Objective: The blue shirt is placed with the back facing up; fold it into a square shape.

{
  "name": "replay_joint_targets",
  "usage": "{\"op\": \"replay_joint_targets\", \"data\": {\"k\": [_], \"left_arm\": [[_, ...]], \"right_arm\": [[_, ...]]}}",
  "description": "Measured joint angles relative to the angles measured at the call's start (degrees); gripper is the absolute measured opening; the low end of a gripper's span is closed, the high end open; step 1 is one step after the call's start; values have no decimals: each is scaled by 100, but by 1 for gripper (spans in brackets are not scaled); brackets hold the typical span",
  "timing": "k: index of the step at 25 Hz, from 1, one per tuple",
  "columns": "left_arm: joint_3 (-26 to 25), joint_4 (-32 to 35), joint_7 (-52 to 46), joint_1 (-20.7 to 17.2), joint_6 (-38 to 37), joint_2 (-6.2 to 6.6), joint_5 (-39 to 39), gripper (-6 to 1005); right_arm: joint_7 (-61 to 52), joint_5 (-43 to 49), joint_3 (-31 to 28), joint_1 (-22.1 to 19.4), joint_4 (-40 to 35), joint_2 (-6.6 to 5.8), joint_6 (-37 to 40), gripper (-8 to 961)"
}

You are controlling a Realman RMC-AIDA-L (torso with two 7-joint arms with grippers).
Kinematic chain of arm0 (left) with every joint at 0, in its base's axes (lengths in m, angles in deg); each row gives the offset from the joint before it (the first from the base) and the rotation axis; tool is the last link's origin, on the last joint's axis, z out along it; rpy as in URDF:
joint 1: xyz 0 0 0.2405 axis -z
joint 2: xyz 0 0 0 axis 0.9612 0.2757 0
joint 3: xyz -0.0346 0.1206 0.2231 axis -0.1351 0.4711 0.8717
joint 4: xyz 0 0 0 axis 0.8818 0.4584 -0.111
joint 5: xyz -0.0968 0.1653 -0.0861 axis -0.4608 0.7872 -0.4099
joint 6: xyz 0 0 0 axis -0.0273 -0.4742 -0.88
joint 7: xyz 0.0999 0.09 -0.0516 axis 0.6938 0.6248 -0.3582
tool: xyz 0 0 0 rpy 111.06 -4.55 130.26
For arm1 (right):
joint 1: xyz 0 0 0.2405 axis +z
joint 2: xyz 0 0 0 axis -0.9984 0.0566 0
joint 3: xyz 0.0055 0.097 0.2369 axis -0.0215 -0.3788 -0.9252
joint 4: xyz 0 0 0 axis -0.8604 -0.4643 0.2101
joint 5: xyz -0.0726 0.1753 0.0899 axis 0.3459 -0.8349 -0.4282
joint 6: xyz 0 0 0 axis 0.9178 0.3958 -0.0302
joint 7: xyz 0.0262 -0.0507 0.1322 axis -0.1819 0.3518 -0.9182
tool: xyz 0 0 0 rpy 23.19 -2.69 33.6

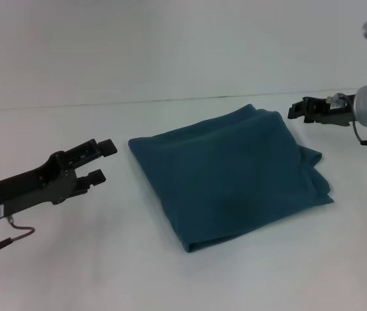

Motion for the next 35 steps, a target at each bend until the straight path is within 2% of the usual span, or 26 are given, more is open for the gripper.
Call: {"op": "replay_joint_targets", "data": {"k": [4, 7, 12, 15, 19, 22, 24, 28, 35], "left_arm": [[-4, 0, -8, -5, -24, 4, 0, 944], [-38, 0, -5, -3, -25, 6, 0, 943], [-68, 0, -1, 7, -23, 7, 0, 943], [-76, 1, 0, 19, -19, 7, 0, 942], [-79, 1, -1, 29, -20, 1, 0, 942], [-79, 1, -21, 20, -28, -1, 0, 941], [-81, 4, -37, 13, -30, -2, 0, 941], [-88, 3, -49, 14, -33, 5, 0, 940], [-88, 0, -53, 30, -35, 29, 0, 939]], "right_arm": [[67, -225, -361, -81, -343, -76, 1116, 393], [75, -656, -475, -225, -656, -122, 1921, 388], [30, -1039, -536, -326, -680, -212, 2460, 383], [60, -1030, -489, -268, -372, -196, 2227, 383], [154, -1003, -172, -188, 92, -70, 1177, 383], [128, -896, 182, -174, 196, -12, 579, 383], [50, -745, 266, -174, 150, -15, 384, 383], [-177, -592, 240, -293, -289, -138, 455, 383], [-148, -621, -174, -428, -821, -479, 2325, 382]]}}
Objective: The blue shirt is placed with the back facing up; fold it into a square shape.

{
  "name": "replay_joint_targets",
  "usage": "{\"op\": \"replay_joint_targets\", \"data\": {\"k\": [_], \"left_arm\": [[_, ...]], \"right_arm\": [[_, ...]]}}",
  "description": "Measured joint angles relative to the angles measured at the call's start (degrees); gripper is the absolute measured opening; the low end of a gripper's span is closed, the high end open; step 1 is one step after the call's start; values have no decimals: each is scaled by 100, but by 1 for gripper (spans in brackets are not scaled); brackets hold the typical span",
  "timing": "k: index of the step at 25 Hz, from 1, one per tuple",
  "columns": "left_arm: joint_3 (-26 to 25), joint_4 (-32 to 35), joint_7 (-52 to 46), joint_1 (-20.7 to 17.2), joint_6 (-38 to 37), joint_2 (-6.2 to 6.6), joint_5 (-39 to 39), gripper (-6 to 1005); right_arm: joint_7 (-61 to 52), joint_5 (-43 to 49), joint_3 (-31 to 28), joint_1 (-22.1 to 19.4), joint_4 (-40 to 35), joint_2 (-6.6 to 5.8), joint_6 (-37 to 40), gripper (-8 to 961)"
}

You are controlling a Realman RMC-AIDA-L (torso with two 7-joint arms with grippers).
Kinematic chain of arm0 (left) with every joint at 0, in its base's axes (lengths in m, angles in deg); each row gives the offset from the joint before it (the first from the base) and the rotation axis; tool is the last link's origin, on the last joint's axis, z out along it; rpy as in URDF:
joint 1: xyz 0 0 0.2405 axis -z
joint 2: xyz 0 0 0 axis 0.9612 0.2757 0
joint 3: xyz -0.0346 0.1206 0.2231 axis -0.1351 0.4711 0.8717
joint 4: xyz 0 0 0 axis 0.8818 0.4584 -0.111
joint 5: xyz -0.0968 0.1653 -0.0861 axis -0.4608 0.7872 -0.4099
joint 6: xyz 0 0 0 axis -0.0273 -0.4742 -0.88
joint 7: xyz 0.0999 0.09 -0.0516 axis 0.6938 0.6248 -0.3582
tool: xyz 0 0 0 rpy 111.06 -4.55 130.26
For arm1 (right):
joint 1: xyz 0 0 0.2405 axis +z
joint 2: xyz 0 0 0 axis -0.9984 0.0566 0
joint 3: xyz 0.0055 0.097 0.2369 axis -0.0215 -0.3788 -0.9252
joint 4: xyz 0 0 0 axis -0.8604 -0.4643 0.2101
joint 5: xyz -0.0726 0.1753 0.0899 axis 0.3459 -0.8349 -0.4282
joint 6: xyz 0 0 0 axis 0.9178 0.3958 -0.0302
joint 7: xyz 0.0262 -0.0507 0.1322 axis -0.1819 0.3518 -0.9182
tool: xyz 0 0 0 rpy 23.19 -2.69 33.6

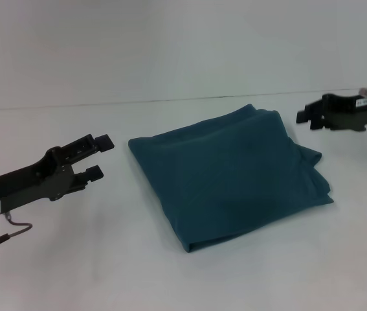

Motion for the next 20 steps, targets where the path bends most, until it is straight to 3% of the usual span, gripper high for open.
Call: {"op": "replay_joint_targets", "data": {"k": [10, 20], "left_arm": [[-46, 16, -24, -38, -62, 25, 0, 938], [-53, 10, -21, -19, -36, 22, 0, 936]], "right_arm": [[136, 106, -55, -164, -219, -140, 1430, 382], [49, 1252, -522, -248, -506, -167, 2325, 382]]}}
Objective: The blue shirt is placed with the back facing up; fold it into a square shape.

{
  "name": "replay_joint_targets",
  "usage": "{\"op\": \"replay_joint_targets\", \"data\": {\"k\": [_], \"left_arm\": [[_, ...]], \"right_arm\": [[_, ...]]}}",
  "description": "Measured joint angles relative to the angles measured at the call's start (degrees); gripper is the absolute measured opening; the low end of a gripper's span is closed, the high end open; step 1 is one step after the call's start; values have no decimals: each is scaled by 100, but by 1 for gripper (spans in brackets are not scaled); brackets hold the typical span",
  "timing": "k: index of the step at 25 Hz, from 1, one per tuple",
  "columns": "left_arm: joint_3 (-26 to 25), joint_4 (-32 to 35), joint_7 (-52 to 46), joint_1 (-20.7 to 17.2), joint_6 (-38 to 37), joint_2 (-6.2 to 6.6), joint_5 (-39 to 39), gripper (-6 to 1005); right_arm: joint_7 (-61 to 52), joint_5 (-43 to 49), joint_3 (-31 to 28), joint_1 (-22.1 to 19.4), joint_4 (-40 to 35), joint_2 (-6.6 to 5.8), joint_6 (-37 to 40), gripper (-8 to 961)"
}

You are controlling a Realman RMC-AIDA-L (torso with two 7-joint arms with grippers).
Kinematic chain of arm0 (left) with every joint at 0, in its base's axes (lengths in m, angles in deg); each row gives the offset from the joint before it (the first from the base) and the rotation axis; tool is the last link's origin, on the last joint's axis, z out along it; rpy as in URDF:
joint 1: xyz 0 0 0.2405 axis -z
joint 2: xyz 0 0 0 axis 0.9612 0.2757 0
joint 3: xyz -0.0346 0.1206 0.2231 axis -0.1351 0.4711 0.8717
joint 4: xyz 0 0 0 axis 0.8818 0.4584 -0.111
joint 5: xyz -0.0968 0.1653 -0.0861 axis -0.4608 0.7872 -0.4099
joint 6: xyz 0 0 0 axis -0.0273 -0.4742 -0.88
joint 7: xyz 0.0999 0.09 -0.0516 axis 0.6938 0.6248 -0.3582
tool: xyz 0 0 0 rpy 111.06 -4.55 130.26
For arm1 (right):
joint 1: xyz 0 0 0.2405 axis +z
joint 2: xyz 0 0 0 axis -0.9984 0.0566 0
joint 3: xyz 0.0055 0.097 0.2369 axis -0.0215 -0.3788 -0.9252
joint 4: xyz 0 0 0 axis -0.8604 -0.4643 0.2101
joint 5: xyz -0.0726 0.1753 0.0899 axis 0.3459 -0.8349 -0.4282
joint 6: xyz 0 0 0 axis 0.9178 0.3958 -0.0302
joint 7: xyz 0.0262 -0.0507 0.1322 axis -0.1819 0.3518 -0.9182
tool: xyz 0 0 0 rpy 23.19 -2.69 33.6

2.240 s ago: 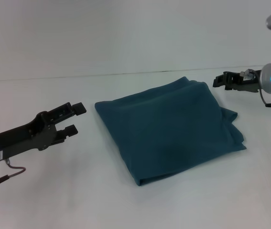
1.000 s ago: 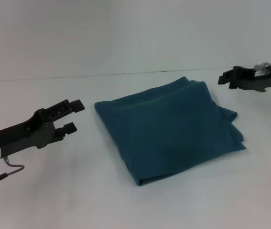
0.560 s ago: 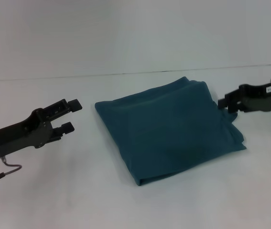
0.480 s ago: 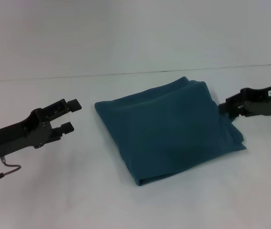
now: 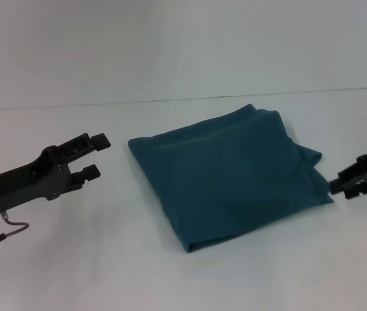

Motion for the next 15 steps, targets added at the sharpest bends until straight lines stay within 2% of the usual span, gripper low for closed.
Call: {"op": "replay_joint_targets", "data": {"k": [4, 15], "left_arm": [[0, -1, 8, 17, 6, 0, 0, 936], [0, -3, 20, 22, 28, -17, 0, 934]], "right_arm": [[-26, 133, -9, -48, 43, 4, -76, 383], [-9, 166, 48, -60, 466, 152, -766, 383]]}}
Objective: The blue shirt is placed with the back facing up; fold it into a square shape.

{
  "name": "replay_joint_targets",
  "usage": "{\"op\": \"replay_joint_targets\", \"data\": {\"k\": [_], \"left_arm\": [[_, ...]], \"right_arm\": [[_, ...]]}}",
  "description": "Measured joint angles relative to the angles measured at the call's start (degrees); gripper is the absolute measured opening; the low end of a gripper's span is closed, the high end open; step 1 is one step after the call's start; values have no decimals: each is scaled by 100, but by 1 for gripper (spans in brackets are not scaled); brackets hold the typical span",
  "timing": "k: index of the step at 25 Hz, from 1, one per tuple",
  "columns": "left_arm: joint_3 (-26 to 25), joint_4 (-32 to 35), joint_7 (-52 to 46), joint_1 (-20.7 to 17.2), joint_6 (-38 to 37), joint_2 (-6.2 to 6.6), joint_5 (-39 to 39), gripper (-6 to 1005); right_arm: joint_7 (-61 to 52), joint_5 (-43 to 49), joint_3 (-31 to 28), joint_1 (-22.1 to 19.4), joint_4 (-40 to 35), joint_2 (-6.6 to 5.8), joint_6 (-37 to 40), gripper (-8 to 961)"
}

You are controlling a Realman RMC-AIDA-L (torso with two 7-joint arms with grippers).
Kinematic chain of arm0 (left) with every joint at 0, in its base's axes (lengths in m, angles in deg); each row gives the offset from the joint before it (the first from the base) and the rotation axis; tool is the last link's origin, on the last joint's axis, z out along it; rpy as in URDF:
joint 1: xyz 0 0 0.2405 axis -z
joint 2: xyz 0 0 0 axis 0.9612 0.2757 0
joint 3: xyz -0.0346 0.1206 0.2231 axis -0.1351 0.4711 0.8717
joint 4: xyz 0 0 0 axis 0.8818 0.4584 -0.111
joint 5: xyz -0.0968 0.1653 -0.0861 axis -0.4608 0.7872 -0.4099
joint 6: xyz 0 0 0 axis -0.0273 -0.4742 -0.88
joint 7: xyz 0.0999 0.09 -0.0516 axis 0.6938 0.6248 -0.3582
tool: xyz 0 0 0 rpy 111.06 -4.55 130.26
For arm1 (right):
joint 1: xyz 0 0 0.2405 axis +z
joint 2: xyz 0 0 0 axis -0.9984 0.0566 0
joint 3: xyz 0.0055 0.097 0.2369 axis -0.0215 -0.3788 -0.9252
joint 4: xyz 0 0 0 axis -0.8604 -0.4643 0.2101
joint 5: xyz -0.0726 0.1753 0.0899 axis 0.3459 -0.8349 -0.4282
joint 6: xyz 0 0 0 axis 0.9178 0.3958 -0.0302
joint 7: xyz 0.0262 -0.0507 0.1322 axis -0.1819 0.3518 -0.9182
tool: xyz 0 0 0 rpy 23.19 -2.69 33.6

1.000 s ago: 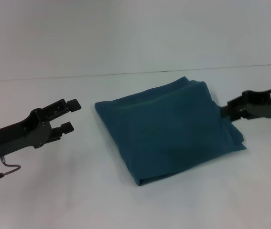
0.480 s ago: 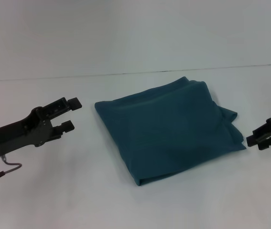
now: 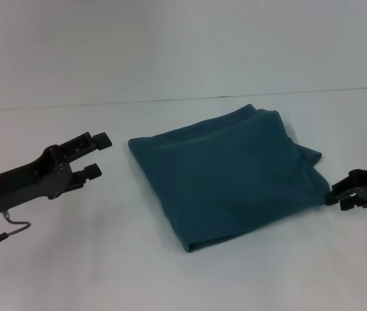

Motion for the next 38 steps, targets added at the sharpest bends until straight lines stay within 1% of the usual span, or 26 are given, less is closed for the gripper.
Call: {"op": "replay_joint_targets", "data": {"k": [4, 10, 18, 24, 29, 34, 38], "left_arm": [[0, -6, 7, -12, 0, -7, 0, 934], [0, -7, 9, 2, 0, -9, 0, 933], [0, -7, 11, -1, 8, -15, 0, 932], [0, -7, 17, -6, 16, -19, 0, 931], [0, -7, 18, -8, 18, -17, 0, 930], [0, -7, 19, -11, 18, -17, 0, 929], [0, -7, 18, -21, 17, -17, 0, 929]], "right_arm": [[-16, -8, -33, -22, 52, 75, -271, 382], [-19, -69, -91, -55, 82, 166, -479, 382], [-54, -69, -141, -18, 288, 161, -603, 384], [-39, -202, -308, -49, 257, 171, -651, 284], [-21, -261, -326, -61, 275, 156, -633, 201], [-20, -265, -334, -59, 282, 142, -619, 21], [-20, -267, -343, -67, 275, 136, -611, 23]]}}
